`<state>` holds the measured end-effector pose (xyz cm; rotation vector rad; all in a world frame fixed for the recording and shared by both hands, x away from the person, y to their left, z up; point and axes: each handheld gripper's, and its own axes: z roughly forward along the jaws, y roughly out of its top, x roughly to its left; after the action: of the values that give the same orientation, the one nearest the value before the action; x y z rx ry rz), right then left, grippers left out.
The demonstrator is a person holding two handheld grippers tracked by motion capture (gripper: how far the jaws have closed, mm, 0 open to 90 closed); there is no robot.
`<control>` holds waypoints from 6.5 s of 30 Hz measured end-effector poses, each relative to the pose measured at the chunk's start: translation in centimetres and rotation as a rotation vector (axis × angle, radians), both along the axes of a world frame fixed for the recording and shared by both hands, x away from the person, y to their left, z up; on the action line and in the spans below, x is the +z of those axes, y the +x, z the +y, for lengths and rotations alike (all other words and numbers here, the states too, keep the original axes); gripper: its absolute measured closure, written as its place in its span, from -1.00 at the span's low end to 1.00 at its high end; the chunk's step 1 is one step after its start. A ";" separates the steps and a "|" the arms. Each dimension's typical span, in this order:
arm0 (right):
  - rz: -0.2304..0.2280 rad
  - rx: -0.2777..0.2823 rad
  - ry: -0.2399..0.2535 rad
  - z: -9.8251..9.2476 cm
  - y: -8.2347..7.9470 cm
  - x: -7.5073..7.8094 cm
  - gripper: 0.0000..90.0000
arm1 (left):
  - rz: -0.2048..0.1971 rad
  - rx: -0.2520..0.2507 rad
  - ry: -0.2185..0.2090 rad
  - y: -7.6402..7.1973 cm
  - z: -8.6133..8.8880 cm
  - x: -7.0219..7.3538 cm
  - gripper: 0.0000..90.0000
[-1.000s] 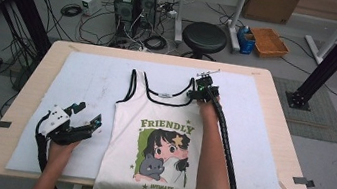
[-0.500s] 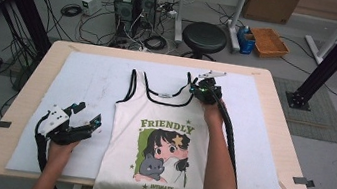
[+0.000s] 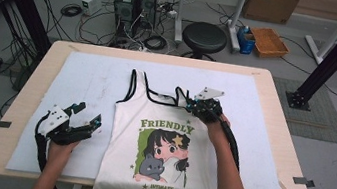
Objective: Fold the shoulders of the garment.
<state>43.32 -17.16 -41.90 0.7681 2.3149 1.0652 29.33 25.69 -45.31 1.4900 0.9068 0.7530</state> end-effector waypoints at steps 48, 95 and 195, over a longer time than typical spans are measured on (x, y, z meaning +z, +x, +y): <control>-0.030 0.044 0.144 -2.9 -9.4 0.5 0.33 | 0.009 0.018 0.013 0.1 -0.2 0.0 -0.47; 0.123 -0.011 0.072 -3.7 -9.4 -1.7 -0.15 | 0.255 -0.005 0.081 10.2 -4.3 4.8 -0.47; 0.103 -0.128 0.156 -6.3 -10.9 -1.5 0.11 | 0.374 -0.421 0.169 1.5 -9.0 1.1 -0.08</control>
<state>32.43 -23.46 -43.37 1.0390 2.2507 1.1841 30.78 16.69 -44.19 1.9334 0.7731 0.2481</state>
